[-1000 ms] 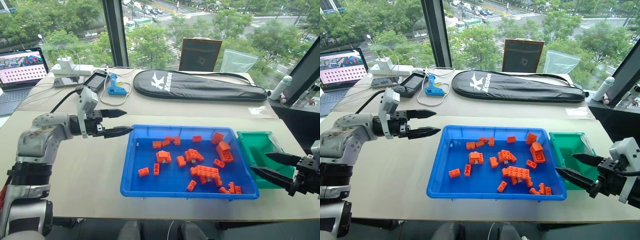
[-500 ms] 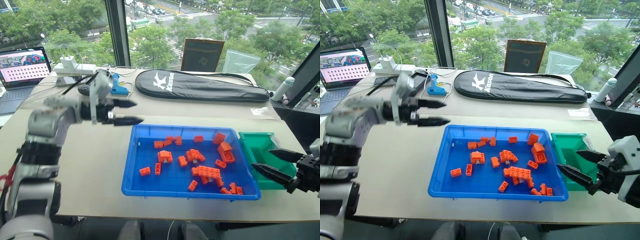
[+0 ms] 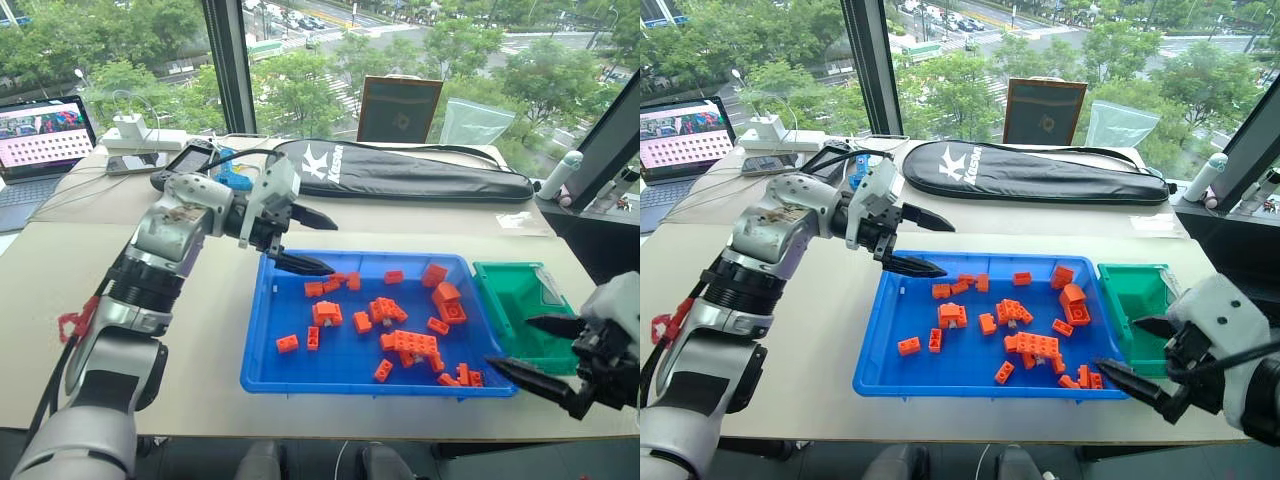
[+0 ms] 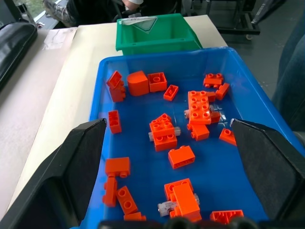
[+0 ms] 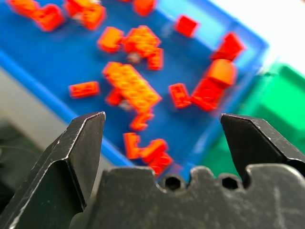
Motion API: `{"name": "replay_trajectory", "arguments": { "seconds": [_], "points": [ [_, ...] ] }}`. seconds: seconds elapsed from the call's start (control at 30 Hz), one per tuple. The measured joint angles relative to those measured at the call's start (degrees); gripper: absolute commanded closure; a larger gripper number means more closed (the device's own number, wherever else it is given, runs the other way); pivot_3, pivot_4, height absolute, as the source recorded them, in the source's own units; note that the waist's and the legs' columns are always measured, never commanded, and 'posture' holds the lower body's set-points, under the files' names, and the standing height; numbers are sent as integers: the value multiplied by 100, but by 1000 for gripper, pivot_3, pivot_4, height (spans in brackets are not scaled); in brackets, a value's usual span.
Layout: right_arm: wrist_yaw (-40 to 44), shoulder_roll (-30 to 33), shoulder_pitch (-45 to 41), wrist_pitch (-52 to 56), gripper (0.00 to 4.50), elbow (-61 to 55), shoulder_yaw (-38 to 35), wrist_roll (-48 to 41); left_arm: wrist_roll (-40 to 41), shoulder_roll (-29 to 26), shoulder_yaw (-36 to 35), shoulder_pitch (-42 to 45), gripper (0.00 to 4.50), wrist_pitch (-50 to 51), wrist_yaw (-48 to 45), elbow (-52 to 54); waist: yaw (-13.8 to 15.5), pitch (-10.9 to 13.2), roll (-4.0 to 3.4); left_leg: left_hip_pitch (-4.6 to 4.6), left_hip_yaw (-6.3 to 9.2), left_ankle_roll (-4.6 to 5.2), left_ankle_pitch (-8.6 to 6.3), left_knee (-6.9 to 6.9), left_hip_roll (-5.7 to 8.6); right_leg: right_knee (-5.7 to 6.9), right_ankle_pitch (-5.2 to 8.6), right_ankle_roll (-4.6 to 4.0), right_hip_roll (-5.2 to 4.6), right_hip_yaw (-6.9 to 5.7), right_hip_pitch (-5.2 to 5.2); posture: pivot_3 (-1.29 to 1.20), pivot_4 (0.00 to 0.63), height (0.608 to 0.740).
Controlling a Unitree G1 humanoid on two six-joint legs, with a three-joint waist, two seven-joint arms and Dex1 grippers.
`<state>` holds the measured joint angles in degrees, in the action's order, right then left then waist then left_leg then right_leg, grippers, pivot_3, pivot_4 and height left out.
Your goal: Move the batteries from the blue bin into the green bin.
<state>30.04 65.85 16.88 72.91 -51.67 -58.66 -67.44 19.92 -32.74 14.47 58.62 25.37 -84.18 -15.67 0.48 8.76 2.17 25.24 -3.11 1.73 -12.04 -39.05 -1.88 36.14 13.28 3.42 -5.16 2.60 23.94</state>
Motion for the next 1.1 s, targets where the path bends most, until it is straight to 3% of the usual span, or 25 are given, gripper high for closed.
{"name": "replay_trajectory", "arguments": {
  "seconds": [0.1,0.3,0.47,0.7,1.0,1.1],
  "points": [
    [-457,349,-556,52,28,262,623,-262,-165,-12,69,12,0,-54,-92,-59,-24,0,0,0,0,0,0,1,-2,2,0,-1,2,0,3,0,150,734],
    [-1177,652,-2481,-231,28,862,3236,-522,-281,-167,221,-149,0,-56,-316,168,-103,2,1,7,1,3,2,6,-3,1,0,-4,0,2,13,0,150,734],
    [-852,519,-3303,-304,28,952,5185,281,-249,-389,170,-561,0,143,-255,648,-112,2,1,22,3,4,1,6,-3,3,0,-3,0,-1,28,0,150,734],
    [198,207,-4286,-872,28,1428,7113,1909,49,-617,-3,-794,0,555,-254,1279,-111,2,0,23,0,4,2,-6,-5,10,-1,-3,0,-3,28,0,150,734],
    [1152,-205,-4623,-1264,28,2076,7939,3152,173,-846,-117,-1037,0,575,-316,1551,-112,2,-1,23,-2,4,2,-6,-5,16,-1,-3,2,-4,31,0,150,734],
    [1267,-448,-4676,-1268,695,2226,8090,3365,195,-860,-117,-1057,0,578,-301,1691,-112,2,-1,23,-2,4,2,-6,-4,17,-1,-3,2,-4,31,0,150,734]
  ]
}}
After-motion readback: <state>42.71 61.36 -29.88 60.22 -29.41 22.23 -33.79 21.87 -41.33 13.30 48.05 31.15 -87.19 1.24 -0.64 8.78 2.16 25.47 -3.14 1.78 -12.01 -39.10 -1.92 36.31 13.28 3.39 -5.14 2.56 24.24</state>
